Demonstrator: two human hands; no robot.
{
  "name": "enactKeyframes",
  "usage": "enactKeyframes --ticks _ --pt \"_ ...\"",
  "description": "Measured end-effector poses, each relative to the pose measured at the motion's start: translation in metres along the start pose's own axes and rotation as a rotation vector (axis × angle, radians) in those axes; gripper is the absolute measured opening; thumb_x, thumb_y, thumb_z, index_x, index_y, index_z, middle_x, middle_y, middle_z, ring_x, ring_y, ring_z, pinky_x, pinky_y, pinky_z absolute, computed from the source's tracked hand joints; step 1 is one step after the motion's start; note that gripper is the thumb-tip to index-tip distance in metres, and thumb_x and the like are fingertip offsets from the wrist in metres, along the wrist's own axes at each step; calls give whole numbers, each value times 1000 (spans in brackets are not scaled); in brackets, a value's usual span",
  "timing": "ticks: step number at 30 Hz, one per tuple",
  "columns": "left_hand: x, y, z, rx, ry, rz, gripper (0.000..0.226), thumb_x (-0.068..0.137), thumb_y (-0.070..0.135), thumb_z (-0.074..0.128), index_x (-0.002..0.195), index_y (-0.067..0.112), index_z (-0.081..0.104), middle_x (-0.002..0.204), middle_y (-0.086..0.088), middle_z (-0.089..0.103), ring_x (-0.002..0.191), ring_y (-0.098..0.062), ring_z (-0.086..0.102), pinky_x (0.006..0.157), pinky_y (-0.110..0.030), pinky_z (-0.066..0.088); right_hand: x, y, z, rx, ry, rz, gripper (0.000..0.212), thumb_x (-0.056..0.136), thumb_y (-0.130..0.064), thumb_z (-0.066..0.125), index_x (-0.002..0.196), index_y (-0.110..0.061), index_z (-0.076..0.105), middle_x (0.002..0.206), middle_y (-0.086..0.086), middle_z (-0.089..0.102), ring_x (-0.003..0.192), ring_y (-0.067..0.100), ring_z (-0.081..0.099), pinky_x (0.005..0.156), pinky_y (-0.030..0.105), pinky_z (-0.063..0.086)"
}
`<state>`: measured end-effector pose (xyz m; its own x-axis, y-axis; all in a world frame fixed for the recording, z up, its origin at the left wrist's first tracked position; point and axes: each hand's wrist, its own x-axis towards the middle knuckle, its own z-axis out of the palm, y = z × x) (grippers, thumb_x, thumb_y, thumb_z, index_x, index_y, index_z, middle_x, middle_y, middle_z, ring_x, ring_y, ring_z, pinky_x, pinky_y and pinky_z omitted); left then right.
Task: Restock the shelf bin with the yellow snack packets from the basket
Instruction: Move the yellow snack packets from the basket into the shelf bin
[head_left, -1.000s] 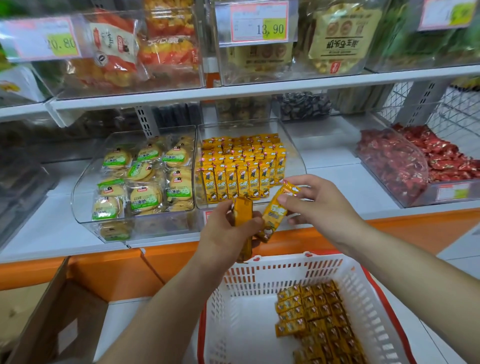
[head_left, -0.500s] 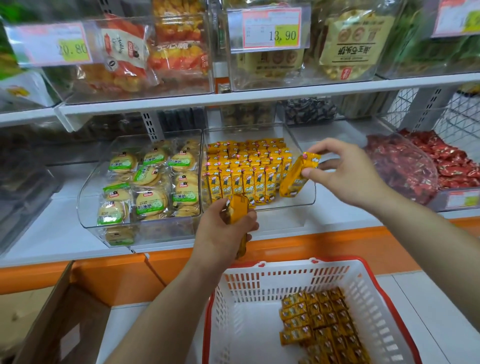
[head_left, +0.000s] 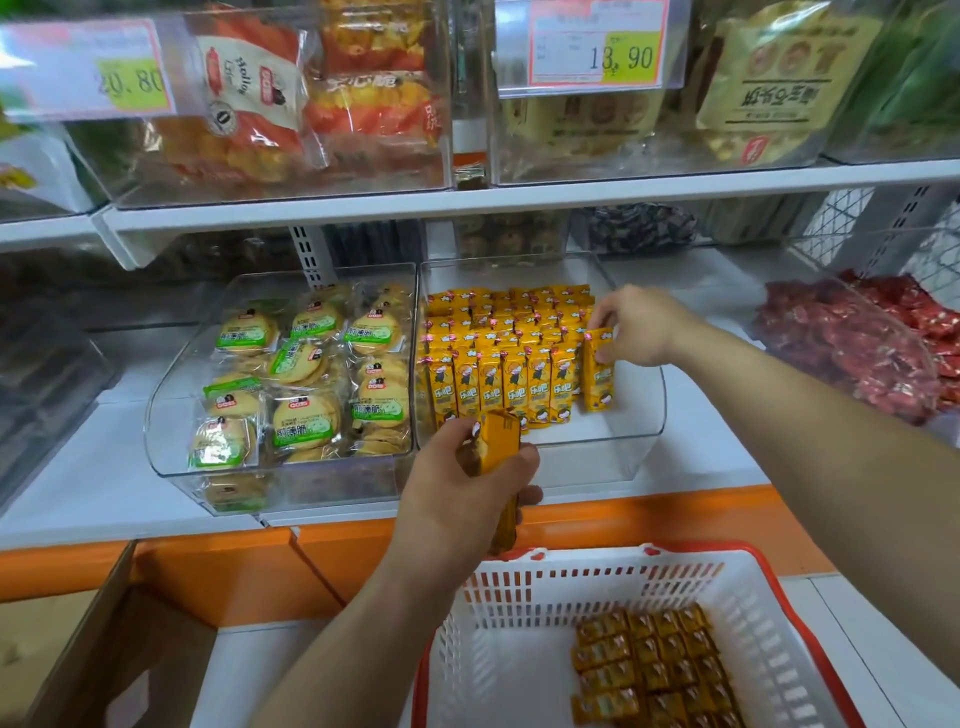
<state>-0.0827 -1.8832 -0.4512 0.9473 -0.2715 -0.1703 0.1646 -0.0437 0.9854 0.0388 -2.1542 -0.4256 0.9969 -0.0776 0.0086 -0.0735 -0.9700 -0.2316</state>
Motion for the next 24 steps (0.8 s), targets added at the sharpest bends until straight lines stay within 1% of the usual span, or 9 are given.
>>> enactKeyframes --ticks 3,5,10,12,15,17,19,21,24 --pt "1 0 4 -24 11 -30 38 89 31 77 123 25 61 99 -5 76 75 -21 78 57 -30 59 6 -4 3 -97 -47 27 33 73 -28 85 93 -36 60 110 -2 65 102 23 61 86 38 53" --pt "2 0 6 -15 6 -32 46 90 34 75 131 25 57 102 -6 75 75 -21 78 57 -29 58 8 -5 8 -154 -55 42 35 74 -30 83 103 -34 64 114 -1 65 106 24 60 87 40 53" --pt "2 0 8 17 -44 -43 49 93 41 68 138 28 51 93 5 77 75 -21 78 59 -29 61 -13 -8 0 -185 76 37 43 81 -32 73 122 -33 61 125 -1 63 116 26 57 86 37 50" --pt "1 2 11 42 -60 -38 50 95 41 66 140 27 49 93 6 77 76 -21 78 58 -27 58 -40 -10 -10 -156 178 25 42 82 -36 73 123 -31 62 124 0 62 118 27 55 87 39 49" --pt "-3 4 18 75 -101 -55 43 96 37 66 135 24 52 95 6 77 78 -19 77 59 -27 57 -94 -17 -16 154 335 -95 26 84 -34 72 109 -32 66 106 -8 66 102 21 60 80 35 50" --pt "-6 4 26 108 -142 -62 30 94 25 71 122 22 59 97 1 78 81 -20 76 67 -35 60 -131 -27 -15 569 226 -171 20 89 -27 70 107 -34 66 100 -12 68 88 17 64 72 25 51" --pt "-8 4 29 119 -200 -48 28 90 10 74 114 18 64 103 -2 76 83 -20 76 69 -33 59 -150 -39 -10 829 48 -177 27 95 -23 64 117 -39 63 109 -10 67 88 22 66 74 32 55" --pt "-12 6 36 142 -231 -25 31 86 7 78 114 17 67 106 -4 75 85 -23 76 68 -27 60 -161 -39 -7 870 -48 -152 29 98 -27 59 124 -39 61 112 -10 65 93 26 65 76 39 56" --pt "-19 9 43 179 -185 10 39 82 14 83 119 18 69 105 -9 73 85 -26 75 68 -28 60 -168 -32 -9 873 -60 -128 22 93 -37 65 114 -34 69 102 -10 67 84 19 68 63 33 56"
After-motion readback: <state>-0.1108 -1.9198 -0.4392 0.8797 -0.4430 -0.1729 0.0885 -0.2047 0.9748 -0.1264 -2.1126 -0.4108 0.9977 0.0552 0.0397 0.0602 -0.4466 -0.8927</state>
